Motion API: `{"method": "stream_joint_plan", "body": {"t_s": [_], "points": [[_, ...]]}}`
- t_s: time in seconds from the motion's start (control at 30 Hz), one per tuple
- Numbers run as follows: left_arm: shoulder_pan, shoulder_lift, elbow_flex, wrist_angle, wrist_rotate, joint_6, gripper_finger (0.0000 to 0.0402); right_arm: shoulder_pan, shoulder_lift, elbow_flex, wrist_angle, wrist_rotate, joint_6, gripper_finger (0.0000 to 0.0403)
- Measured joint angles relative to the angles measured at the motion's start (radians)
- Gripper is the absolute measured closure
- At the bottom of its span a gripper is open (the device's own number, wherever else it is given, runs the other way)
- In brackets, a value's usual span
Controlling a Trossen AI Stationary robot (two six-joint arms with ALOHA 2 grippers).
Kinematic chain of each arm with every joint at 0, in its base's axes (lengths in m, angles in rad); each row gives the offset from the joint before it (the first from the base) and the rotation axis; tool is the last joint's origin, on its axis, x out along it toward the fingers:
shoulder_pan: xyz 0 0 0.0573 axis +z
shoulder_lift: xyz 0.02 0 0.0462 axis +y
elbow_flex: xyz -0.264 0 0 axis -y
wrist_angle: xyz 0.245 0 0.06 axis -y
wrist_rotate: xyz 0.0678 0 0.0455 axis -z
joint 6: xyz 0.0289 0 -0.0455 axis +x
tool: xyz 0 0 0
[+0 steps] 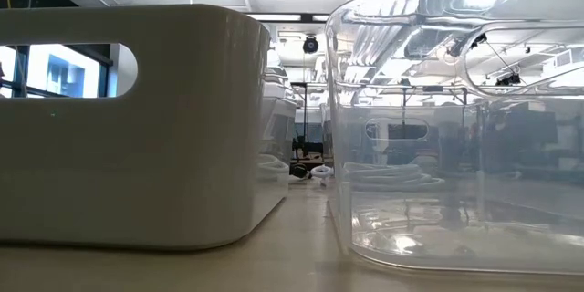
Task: Pick & Place USB Port
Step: Put the black USB cable into the gray bin
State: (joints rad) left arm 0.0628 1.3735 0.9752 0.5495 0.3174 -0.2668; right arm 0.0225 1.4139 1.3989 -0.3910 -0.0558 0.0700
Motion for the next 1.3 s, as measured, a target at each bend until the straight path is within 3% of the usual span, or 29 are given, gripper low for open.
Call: {"method": "stream_joint_plan", "body": {"t_s": [0.17, 0.37, 0.6, 0.77, 0.87, 1.0, 1.3], "points": [[0.01, 0.0, 0.0, 0.002, 0.014, 0.045, 0.0189, -0.003, 0.0, 0.015, 0.005, -0.021, 0.0, 0.0384], [0.019, 0.0, 0.0, -0.001, 0.01, 0.128, 0.0339, -0.003, -0.001, 0.015, 0.0, -0.019, 0.006, 0.0392], [0.064, 0.0, 0.027, -0.029, 0.079, 0.14, 0.034, -0.003, -0.002, 0.017, -0.014, 0.007, 0.022, 0.0395], [0.064, 0.001, 0.079, -0.143, 0.081, 0.202, 0.034, -0.003, -0.002, 0.017, -0.044, 0.004, 0.027, 0.0393], [0.064, 0.001, 0.102, -0.193, 0.087, 0.218, 0.0341, -0.002, -0.004, 0.017, -0.048, -0.008, 0.03, 0.0366], [0.063, 0.0, 0.116, -0.211, 0.1, 0.273, 0.0399, -0.001, -0.004, 0.016, -0.06, -0.045, 0.039, 0.0324], [0.061, -0.002, 0.169, -0.206, 0.109, 0.296, 0.0401, 0.001, 0.0, 0.011, -0.083, -0.032, 0.042, 0.0297]]}}
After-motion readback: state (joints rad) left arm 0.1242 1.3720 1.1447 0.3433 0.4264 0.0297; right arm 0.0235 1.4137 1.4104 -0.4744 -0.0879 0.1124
